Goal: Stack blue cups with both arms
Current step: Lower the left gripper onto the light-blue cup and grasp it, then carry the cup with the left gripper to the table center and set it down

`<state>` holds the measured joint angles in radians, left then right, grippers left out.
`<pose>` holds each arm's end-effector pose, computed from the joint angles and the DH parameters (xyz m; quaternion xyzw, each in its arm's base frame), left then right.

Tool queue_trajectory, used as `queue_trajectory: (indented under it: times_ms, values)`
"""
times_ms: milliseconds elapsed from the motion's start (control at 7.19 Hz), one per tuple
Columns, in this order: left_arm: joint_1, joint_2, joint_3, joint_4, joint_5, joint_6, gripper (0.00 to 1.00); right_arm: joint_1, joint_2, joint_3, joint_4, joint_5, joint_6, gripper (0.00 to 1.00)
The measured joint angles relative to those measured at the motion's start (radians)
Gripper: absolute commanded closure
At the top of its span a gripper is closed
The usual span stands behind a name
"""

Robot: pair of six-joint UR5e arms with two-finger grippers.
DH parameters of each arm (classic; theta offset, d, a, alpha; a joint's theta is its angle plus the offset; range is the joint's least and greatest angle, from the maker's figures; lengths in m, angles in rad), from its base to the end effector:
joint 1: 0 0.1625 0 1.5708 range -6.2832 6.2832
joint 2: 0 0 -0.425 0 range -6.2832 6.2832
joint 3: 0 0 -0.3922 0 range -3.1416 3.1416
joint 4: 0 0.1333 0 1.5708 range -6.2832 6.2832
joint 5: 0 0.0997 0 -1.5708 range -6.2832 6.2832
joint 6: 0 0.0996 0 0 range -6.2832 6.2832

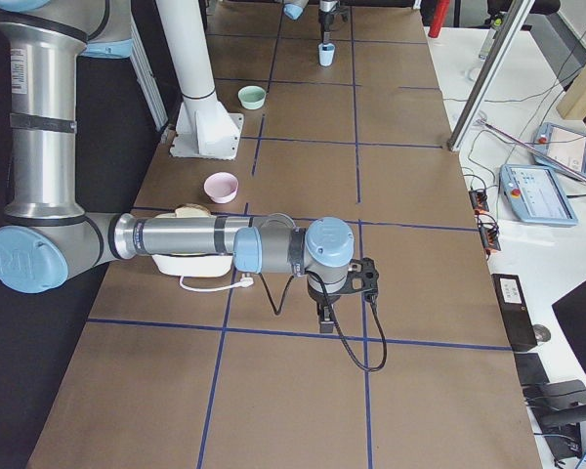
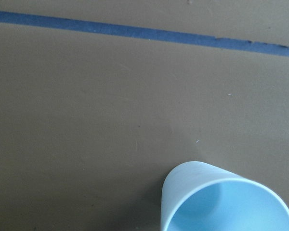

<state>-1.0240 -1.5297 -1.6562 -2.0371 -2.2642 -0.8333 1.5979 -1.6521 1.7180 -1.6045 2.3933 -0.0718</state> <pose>0.1999 -0.4623 0.5879 -0.0261 0.4048 -0.0450 0.9129 0.0727 -0.4569 0.6248 0.0345 -0.3985 -0.0269 0.9161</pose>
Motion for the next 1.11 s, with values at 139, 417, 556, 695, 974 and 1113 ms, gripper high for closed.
queue_trajectory:
  times_ms: [139, 417, 556, 695, 974, 1113]
  values:
    - [0.003, -0.002, 0.001, 0.000, 0.000, 0.000, 0.91, 0.000, 0.000, 0.000, 0.000, 0.001, 0.000, 0.00]
    - [0.006, -0.006, 0.002, 0.004, 0.001, 0.000, 1.00, 0.000, 0.000, 0.000, 0.000, 0.002, 0.000, 0.00]
    - [0.007, -0.010, 0.000, 0.009, -0.002, -0.002, 1.00, 0.000, 0.000, 0.001, 0.000, 0.004, 0.000, 0.00]
    - [0.006, -0.018, -0.008, 0.032, -0.007, -0.004, 1.00, 0.000, 0.000, 0.002, 0.000, 0.007, 0.001, 0.00]
    - [0.002, -0.097, -0.094, 0.248, -0.012, -0.004, 1.00, -0.001, 0.006, 0.005, 0.000, 0.009, 0.002, 0.00]
    - [0.002, -0.181, -0.157, 0.420, -0.012, -0.002, 1.00, -0.001, 0.011, 0.005, 0.000, 0.009, 0.003, 0.00]
